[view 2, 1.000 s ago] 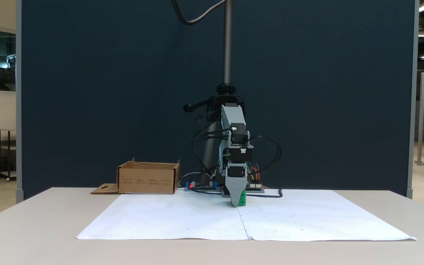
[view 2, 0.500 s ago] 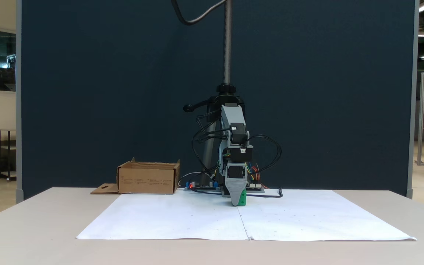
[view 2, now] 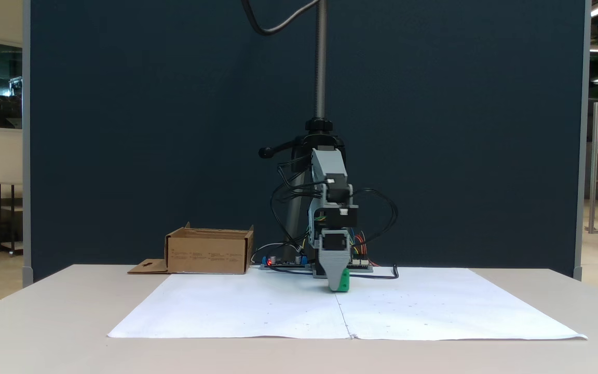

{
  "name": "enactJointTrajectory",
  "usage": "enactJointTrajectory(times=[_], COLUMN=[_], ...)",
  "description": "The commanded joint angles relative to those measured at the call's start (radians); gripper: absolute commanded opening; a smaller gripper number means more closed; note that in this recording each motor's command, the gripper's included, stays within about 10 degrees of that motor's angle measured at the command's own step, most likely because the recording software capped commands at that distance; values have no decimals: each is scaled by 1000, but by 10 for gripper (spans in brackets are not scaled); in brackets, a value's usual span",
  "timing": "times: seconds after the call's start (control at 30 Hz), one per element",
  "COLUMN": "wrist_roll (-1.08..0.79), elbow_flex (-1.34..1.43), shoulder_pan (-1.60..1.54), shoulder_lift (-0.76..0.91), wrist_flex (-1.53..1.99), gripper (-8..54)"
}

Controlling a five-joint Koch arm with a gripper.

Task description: Grasp a green dice and put it in the bin.

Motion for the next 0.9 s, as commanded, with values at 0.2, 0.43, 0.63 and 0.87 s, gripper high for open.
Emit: enactJointTrajectory(times=[0.2, 0.43, 0.63, 0.87], wrist_roll=[-201, -244, -298, -472], elbow_flex=[-340, -701, -907, -1108], shoulder_pan=[532, 882, 1233, 1543], shoulder_lift=[-54, -232, -279, -247], wrist_flex=[-350, -339, -225, 234], gripper=[122, 122, 122, 122])
